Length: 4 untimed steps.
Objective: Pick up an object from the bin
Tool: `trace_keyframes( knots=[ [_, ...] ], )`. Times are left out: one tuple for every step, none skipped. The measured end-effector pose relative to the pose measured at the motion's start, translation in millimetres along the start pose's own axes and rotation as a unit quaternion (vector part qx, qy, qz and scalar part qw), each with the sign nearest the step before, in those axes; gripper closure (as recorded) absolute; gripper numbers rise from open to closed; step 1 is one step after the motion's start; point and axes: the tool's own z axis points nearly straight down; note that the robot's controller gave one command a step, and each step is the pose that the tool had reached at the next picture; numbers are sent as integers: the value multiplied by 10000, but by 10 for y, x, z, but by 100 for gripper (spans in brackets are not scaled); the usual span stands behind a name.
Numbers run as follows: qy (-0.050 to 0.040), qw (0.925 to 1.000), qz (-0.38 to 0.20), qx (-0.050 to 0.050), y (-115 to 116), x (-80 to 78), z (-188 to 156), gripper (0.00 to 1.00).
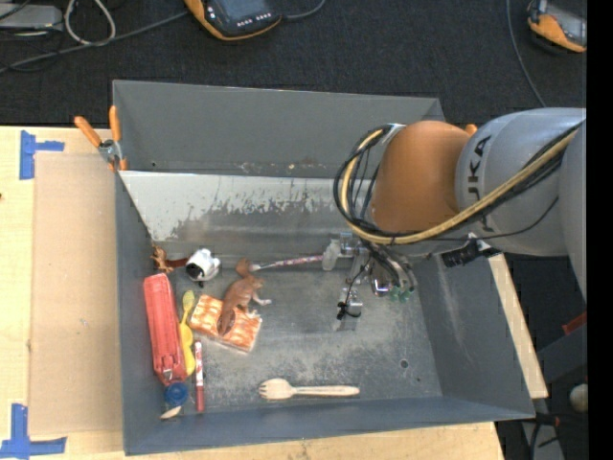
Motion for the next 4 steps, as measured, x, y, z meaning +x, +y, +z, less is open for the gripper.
trace_keyframes(
  knots=[
    [11,9998,202,1,562,10,84,0],
    [-4,9997,254,-2,814,15,-134,0],
    [14,9988,-480,-1,1368,94,37,0],
    [-11,9984,-570,-2,1451,162,237,0]
  ],
)
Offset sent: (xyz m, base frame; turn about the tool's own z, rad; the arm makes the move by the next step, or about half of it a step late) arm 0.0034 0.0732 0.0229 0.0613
